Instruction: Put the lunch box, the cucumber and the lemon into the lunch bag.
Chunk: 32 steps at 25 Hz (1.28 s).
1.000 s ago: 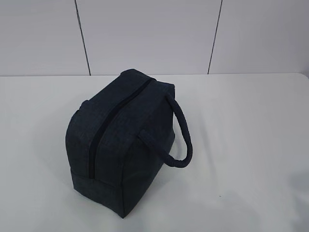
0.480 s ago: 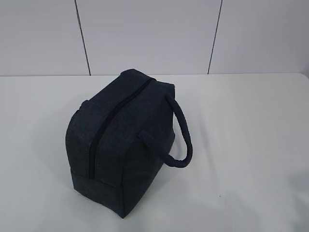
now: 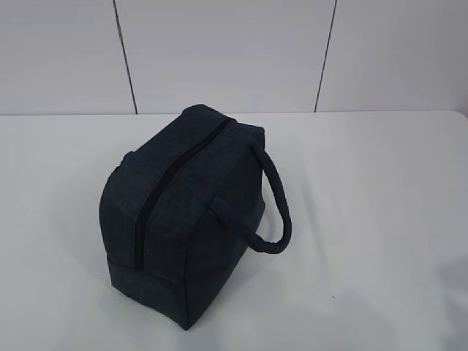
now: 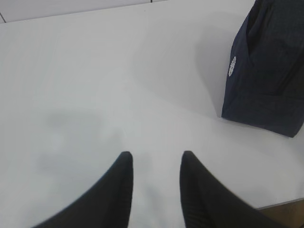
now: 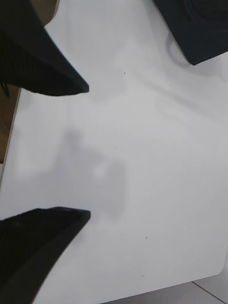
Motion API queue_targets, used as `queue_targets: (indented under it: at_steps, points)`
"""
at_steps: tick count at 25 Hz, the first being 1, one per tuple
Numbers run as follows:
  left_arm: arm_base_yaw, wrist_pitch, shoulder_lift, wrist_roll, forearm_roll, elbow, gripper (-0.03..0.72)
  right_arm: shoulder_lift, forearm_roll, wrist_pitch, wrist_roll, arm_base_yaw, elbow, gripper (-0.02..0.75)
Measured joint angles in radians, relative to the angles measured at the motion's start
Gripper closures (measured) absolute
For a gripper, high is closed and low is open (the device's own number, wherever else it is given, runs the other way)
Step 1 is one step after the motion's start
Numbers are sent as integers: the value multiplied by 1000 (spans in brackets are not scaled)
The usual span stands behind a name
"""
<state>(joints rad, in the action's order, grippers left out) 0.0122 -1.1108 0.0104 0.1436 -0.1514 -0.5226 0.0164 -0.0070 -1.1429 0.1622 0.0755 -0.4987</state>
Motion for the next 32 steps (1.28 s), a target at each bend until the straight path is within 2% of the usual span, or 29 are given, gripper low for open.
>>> queue_targets:
  at_steps: [32]
  points:
    - [0,0,0,0,0,0,446,0,0,0,0,0,0,184]
